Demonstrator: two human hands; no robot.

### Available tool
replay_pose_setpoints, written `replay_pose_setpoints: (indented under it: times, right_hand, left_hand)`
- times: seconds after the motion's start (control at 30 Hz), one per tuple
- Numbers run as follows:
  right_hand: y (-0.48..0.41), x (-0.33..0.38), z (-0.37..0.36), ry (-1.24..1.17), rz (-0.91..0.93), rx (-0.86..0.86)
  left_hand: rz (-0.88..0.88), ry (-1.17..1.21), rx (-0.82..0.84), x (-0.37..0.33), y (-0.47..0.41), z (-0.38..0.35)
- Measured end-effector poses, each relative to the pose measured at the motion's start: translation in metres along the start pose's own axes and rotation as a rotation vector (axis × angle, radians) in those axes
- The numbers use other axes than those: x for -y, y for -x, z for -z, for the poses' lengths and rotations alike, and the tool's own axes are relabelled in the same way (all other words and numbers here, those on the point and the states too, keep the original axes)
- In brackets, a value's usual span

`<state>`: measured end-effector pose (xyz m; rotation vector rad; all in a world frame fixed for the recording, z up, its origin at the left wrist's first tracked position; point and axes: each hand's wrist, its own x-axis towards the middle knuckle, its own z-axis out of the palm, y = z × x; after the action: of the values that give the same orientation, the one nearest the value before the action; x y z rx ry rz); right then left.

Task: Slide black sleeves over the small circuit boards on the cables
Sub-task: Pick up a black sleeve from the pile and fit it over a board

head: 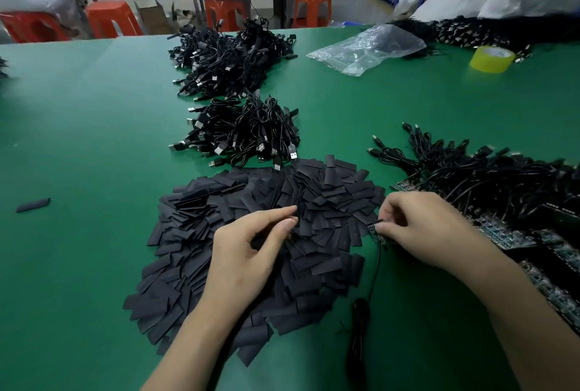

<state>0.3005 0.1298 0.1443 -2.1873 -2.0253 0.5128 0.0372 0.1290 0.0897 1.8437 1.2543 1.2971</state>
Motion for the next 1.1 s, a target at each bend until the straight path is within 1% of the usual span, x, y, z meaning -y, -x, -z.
replay_pose_setpoints:
  times: [0.07, 0.2, 0.27, 0.33, 0.4, 0.47, 0.57, 0.63, 0.7, 0.8, 0.9, 1.1]
  right_hand:
    - [0.006, 0.002, 0.009, -0.192, 0.032, 0.038]
    - [0.021, 0.024, 0.024, -0.653, 0.132, 0.207]
    - [0.026, 0.039, 0.022, -0.796, 0.176, 0.245]
    - [0.028, 0.05, 0.013, -0.88, 0.184, 0.242]
    - [0.029, 0.056, 0.001, -0.944, 0.174, 0.217]
    - [0.03, 0.06, -0.008, -1.002, 0.165, 0.179]
    - [0.03, 0.06, -0.018, -1.018, 0.198, 0.119]
    - [0.029, 0.059, -0.024, -0.979, 0.229, 0.066]
    - [0.028, 0.06, -0.029, -0.985, 0.244, 0.056]
    - [0.025, 0.062, -0.035, -1.081, 0.236, 0.104]
    - [0.023, 0.062, -0.037, -1.203, 0.209, 0.196]
    - [0.018, 0.06, -0.044, -1.3, 0.152, 0.3]
  left_hand:
    - [-0.023, -0.003, 0.028, 0.0, 0.0, 0.0]
    - [-0.126, -0.002, 0.107, -0.007, -0.001, 0.0]
    - [-0.09, 0.11, 0.174, -0.01, -0.002, 0.001]
    - [0.024, 0.265, 0.254, -0.014, -0.002, 0.003]
    - [0.145, 0.387, 0.293, -0.016, -0.002, 0.004]
    - [0.214, 0.469, 0.307, -0.016, -0.002, 0.005]
    - [0.289, 0.559, 0.318, -0.015, -0.003, 0.006]
    - [0.317, 0.583, 0.329, -0.014, -0.004, 0.006]
    - [0.33, 0.584, 0.335, -0.013, -0.004, 0.006]
    - [0.361, 0.6, 0.319, -0.012, -0.005, 0.006]
    - [0.416, 0.651, 0.336, -0.012, -0.005, 0.007]
    - [0.511, 0.705, 0.372, -0.011, -0.005, 0.01]
